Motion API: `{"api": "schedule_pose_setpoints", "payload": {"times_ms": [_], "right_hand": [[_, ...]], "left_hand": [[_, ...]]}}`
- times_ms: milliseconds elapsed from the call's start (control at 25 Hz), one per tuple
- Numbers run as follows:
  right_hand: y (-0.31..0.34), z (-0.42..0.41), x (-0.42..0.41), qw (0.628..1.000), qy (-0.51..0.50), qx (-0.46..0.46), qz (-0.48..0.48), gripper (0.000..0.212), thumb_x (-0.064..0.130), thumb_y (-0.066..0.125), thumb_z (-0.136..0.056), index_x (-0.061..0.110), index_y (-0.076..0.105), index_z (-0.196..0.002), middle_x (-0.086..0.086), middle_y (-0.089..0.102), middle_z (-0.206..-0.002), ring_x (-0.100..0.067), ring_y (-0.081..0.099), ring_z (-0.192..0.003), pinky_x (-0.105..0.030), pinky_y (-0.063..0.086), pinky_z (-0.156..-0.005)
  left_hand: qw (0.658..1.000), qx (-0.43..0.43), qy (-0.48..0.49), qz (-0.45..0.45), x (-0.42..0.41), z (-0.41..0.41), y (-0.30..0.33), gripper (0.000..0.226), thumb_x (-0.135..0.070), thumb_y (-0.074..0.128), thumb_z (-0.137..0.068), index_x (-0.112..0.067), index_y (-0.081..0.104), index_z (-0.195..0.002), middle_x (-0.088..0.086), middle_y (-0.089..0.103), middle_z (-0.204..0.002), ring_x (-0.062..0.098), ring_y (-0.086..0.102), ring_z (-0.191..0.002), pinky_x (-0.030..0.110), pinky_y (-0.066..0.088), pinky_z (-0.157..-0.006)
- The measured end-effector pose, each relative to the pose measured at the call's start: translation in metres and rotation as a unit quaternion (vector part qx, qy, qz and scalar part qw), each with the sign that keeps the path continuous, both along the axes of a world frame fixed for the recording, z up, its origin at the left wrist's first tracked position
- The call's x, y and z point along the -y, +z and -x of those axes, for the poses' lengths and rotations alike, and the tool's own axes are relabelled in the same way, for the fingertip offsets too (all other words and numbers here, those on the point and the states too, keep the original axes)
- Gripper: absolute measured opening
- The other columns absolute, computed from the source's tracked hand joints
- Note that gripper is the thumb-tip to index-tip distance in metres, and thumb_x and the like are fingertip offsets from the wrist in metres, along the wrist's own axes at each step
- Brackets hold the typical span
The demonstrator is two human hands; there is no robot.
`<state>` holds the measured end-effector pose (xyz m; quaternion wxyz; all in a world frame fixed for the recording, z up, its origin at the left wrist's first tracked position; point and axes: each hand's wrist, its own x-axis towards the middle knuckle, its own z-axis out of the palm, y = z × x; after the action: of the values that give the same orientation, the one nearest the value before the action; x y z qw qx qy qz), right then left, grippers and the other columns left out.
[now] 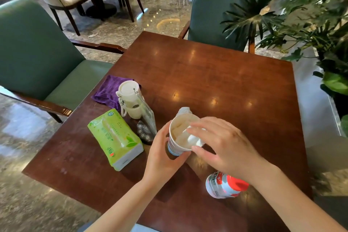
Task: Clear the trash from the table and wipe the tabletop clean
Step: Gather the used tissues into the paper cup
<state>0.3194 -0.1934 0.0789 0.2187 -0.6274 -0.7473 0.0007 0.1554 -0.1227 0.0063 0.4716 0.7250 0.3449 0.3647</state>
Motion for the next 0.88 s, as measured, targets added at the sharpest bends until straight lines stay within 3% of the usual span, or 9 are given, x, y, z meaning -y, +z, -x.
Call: {"api": "schedule_pose_setpoints", "payload": {"times_ms": [120,200,280,360,440,520,600,720,880], "right_hand": [[-0.008,0.002,0.005,0.995,0.014,0.072,0.071,0.048,0.047,0.03,-0.094,0.019,0.067,-0.108,0.002,0.067,-0.115,-0.015,0.056,-0.113,-0.042,0.023,-0.111],[-0.01,0.004,0.001,0.986,0.027,0.091,0.137,0.064,0.053,0.011,-0.095,0.021,0.066,-0.103,0.005,0.068,-0.107,-0.015,0.056,-0.11,-0.052,0.013,-0.112],[-0.011,0.005,-0.002,0.978,0.035,0.1,0.179,0.071,0.057,0.004,-0.091,0.023,0.065,-0.101,0.005,0.067,-0.105,-0.016,0.054,-0.11,-0.058,0.007,-0.112],[-0.013,0.004,-0.003,0.98,0.056,0.098,0.166,0.062,0.057,0.013,-0.093,0.024,0.064,-0.107,0.004,0.065,-0.112,-0.015,0.052,-0.115,-0.055,0.006,-0.112],[-0.013,-0.002,-0.009,0.991,0.067,0.055,0.102,0.045,0.05,0.034,-0.092,0.022,0.065,-0.108,0.005,0.066,-0.113,-0.012,0.054,-0.112,-0.047,0.018,-0.112],[-0.016,-0.021,-0.022,0.999,0.034,-0.019,0.022,0.034,0.04,0.046,-0.088,0.018,0.069,-0.099,0.003,0.069,-0.102,-0.013,0.06,-0.099,-0.035,0.033,-0.101],[-0.026,-0.045,-0.045,0.998,-0.04,-0.049,-0.002,0.026,0.033,0.053,-0.086,0.016,0.069,-0.099,-0.001,0.069,-0.101,-0.019,0.061,-0.096,-0.031,0.04,-0.088],[-0.065,-0.062,-0.083,0.978,-0.111,0.004,0.179,0.042,0.033,0.057,-0.089,0.025,0.051,-0.13,-0.003,0.046,-0.139,-0.023,0.038,-0.128,-0.039,0.037,-0.098],[-0.119,-0.061,-0.122,0.954,-0.013,0.146,0.261,0.061,0.036,0.053,-0.091,0.034,0.024,-0.144,-0.003,0.008,-0.157,-0.024,0.012,-0.141,-0.042,0.027,-0.109]], "left_hand": [[1.0,0.0,0.001,-0.015,0.0,0.001,-0.004,0.074,-0.019,0.082,-0.07,-0.011,0.044,-0.133,-0.007,0.054,-0.13,0.008,0.052,-0.12,0.015,0.043,-0.091],[1.0,-0.006,-0.004,-0.023,0.0,0.002,-0.008,0.075,-0.011,0.084,-0.068,-0.009,0.044,-0.132,-0.005,0.054,-0.129,0.008,0.053,-0.119,0.015,0.043,-0.091],[1.0,-0.02,-0.009,-0.021,-0.002,0.004,-0.01,0.078,-0.011,0.085,-0.067,-0.011,0.043,-0.134,-0.006,0.054,-0.13,0.008,0.053,-0.119,0.019,0.044,-0.094],[0.999,-0.024,-0.005,-0.021,-0.003,0.007,-0.013,0.078,-0.016,0.085,-0.068,-0.015,0.043,-0.134,-0.008,0.054,-0.131,0.009,0.052,-0.12,0.021,0.045,-0.096],[0.999,-0.028,0.005,-0.019,-0.005,0.012,-0.017,0.076,-0.019,0.084,-0.068,-0.02,0.044,-0.133,-0.012,0.054,-0.13,0.008,0.052,-0.12,0.02,0.045,-0.094],[0.999,-0.041,0.016,-0.013,-0.007,0.018,-0.021,0.077,-0.018,0.085,-0.068,-0.024,0.043,-0.133,-0.013,0.053,-0.131,0.008,0.052,-0.12,0.022,0.047,-0.092],[0.998,-0.064,0.026,-0.015,-0.005,0.026,-0.028,0.079,-0.022,0.084,-0.067,-0.028,0.042,-0.134,-0.014,0.053,-0.131,0.007,0.051,-0.12,0.025,0.048,-0.093],[0.996,-0.081,0.037,-0.011,-0.001,0.035,-0.031,0.077,-0.039,0.077,-0.067,-0.041,0.037,-0.133,-0.022,0.051,-0.131,0.004,0.05,-0.121,0.02,0.047,-0.094],[0.994,-0.095,0.046,-0.017,0.0,0.039,-0.026,0.077,-0.045,0.073,-0.067,-0.058,0.031,-0.13,-0.035,0.045,-0.131,-0.002,0.049,-0.119,0.012,0.042,-0.094]]}}
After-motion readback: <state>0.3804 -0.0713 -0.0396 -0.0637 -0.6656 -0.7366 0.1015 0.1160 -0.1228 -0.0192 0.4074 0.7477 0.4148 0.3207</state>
